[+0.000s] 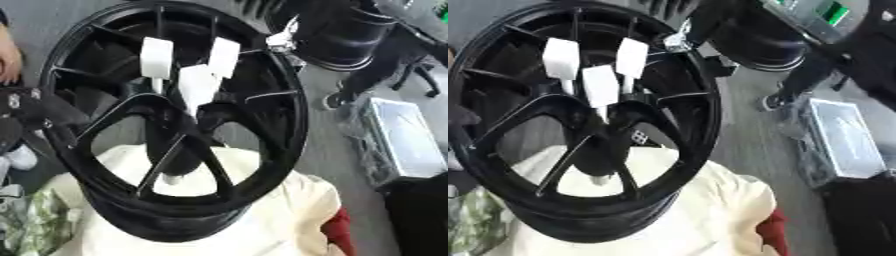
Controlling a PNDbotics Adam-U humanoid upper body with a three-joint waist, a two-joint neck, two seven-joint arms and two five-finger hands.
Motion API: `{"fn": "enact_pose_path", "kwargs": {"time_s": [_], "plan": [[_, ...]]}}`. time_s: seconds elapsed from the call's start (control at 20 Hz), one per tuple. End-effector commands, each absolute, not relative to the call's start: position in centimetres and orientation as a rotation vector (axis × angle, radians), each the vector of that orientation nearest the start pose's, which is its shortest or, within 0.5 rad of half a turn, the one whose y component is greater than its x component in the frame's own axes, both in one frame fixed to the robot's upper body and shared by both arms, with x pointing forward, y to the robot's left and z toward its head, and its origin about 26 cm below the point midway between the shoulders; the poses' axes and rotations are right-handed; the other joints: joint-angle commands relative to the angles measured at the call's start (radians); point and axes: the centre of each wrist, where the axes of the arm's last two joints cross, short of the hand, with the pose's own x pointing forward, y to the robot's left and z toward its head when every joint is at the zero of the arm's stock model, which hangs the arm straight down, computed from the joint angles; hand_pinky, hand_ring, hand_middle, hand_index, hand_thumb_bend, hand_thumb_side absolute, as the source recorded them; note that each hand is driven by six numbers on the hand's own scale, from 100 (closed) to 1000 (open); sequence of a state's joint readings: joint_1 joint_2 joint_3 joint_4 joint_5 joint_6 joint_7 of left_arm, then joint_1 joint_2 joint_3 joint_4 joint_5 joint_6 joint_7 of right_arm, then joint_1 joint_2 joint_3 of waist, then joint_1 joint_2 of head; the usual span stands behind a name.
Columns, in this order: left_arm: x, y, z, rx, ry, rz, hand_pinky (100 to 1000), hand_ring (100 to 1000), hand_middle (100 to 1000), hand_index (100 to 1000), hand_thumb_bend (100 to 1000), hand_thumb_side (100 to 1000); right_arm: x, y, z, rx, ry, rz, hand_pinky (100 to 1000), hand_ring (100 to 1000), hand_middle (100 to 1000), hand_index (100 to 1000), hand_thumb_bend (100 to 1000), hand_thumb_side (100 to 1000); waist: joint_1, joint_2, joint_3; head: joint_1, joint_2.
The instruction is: Pull the pin out of the wheel hub.
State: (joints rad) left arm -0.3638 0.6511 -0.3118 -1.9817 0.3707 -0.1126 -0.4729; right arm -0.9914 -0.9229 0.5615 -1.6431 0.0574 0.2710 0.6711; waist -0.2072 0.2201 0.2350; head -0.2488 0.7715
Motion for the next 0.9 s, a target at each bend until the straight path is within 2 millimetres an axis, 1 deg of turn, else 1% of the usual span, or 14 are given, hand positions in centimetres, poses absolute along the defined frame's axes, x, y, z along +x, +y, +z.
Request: {"fn": "enact_pose_path", "kwargs": {"time_s": [0.05, 0.15, 0.3, 0.35, 0.45, 0.5, 0.55, 0.6, 0.65, 0.7, 0.8, 0.85, 0.9], "plan": [[29.5, 23.9, 20.6, -0.505, -1.986, -1.241, 613, 759, 660, 723, 100, 757, 36.9, -23.3, 33.5, -0.447, -1.385, 1.664, 890, 851, 844, 963, 230, 434, 0.011, -0.024, -0.004, -0.003, -0.001], [29.5, 23.9, 20.6, -0.505, -1.985, -1.239, 613, 759, 660, 723, 100, 757, 37.0, -23.0, 33.5, -0.439, -1.381, 1.658, 889, 847, 842, 962, 216, 449, 0.012, -0.026, -0.005, -0.002, -0.001], [29.5, 23.9, 20.5, -0.505, -1.981, -1.236, 613, 759, 660, 723, 100, 757, 37.1, -22.7, 33.5, -0.413, -1.387, 1.639, 889, 841, 835, 960, 212, 442, 0.012, -0.031, -0.006, 0.0, -0.001], [29.5, 23.9, 20.5, -0.506, -1.98, -1.236, 613, 759, 660, 723, 100, 757, 37.2, -22.6, 33.6, -0.407, -1.39, 1.633, 891, 839, 832, 959, 230, 419, 0.012, -0.032, -0.007, 0.0, -0.001], [29.4, 24.0, 20.4, -0.505, -1.977, -1.233, 613, 759, 660, 723, 100, 758, 37.1, -22.5, 33.5, -0.398, -1.394, 1.619, 891, 836, 830, 960, 251, 407, 0.012, -0.035, -0.008, 0.002, -0.001], [29.4, 24.0, 20.4, -0.504, -1.976, -1.232, 613, 758, 660, 723, 100, 758, 37.1, -22.5, 33.5, -0.395, -1.395, 1.614, 891, 835, 827, 955, 279, 389, 0.012, -0.037, -0.009, 0.003, -0.001], [29.4, 24.0, 20.4, -0.503, -1.974, -1.231, 613, 758, 660, 723, 100, 758, 37.0, -22.5, 33.5, -0.395, -1.396, 1.608, 890, 833, 828, 951, 319, 406, 0.012, -0.039, -0.01, 0.004, -0.001], [29.4, 24.1, 20.3, -0.503, -1.972, -1.229, 613, 759, 660, 723, 100, 758, 37.0, -22.5, 33.5, -0.397, -1.397, 1.603, 888, 831, 823, 948, 283, 397, 0.013, -0.042, -0.011, 0.005, -0.001], [29.4, 24.1, 20.2, -0.504, -1.97, -1.226, 613, 758, 660, 723, 100, 751, 36.9, -22.4, 33.5, -0.396, -1.397, 1.6, 888, 830, 821, 946, 329, 396, 0.014, -0.045, -0.013, 0.006, -0.001], [29.4, 24.1, 20.2, -0.506, -1.967, -1.225, 613, 758, 660, 723, 100, 757, 36.9, -22.3, 33.5, -0.393, -1.395, 1.599, 889, 830, 821, 945, 280, 403, 0.014, -0.048, -0.015, 0.007, -0.001], [29.3, 24.1, 20.1, -0.508, -1.962, -1.221, 613, 759, 660, 723, 100, 756, 36.8, -22.1, 33.4, -0.387, -1.38, 1.593, 889, 832, 820, 945, 274, 418, 0.015, -0.055, -0.019, 0.006, -0.001], [29.3, 24.2, 20.0, -0.508, -1.961, -1.219, 614, 759, 660, 723, 100, 754, 36.9, -22.0, 33.3, -0.385, -1.368, 1.588, 893, 837, 820, 944, 290, 441, 0.015, -0.058, -0.021, 0.006, -0.001], [29.3, 24.2, 20.0, -0.508, -1.959, -1.217, 614, 759, 660, 723, 100, 754, 36.9, -21.9, 33.3, -0.385, -1.356, 1.584, 893, 837, 820, 944, 300, 441, 0.015, -0.061, -0.024, 0.006, -0.001]]}}
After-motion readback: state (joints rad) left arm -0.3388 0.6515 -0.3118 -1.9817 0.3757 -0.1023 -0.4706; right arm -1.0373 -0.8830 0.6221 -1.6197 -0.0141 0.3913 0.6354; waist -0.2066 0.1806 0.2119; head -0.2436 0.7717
